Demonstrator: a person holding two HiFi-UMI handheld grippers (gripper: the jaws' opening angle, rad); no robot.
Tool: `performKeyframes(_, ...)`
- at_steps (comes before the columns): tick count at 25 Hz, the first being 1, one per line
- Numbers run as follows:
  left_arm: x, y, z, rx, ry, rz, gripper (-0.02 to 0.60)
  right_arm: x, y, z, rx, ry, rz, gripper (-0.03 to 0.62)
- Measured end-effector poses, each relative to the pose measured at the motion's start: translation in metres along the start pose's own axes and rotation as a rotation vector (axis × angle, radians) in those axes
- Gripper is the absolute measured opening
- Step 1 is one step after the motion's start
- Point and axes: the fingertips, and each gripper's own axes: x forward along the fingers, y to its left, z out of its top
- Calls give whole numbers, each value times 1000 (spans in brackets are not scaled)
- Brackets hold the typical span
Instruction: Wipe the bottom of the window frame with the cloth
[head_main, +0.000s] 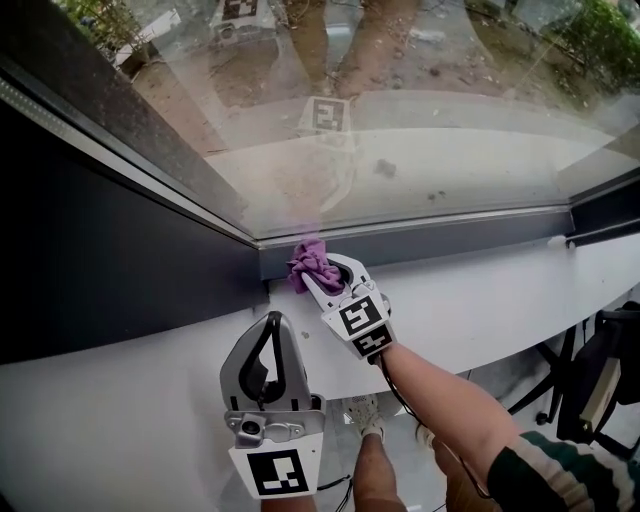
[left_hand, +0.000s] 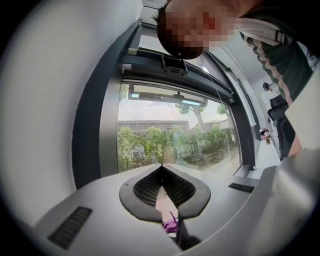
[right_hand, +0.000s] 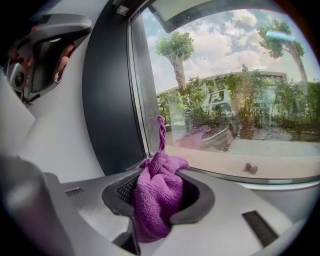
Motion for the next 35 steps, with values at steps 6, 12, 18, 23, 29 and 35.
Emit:
performKeyframes(6,4,-18,2,-13,-3,-43,6,-19,-20,-9,10,20,-40,150)
performKeyframes(12,18,-37,-3,-6,2,-86,6,-41,-47,-20,33,19,-75,150)
performKeyframes(18,31,-77,5,-33,2,-118,6,-62,-77,-29,50,12,-81,150)
performKeyframes(23,34,-98,12,-17,19,-126,6,-75,-87,-36,56,29,-80,150)
performKeyframes(29,43,-120,18,16,14,-137,6,-87,-107,-40,65,38,-88,150)
performKeyframes(35,47,-129,17,6,24,-135,6,-96,-116,-41,60,41,-87,150)
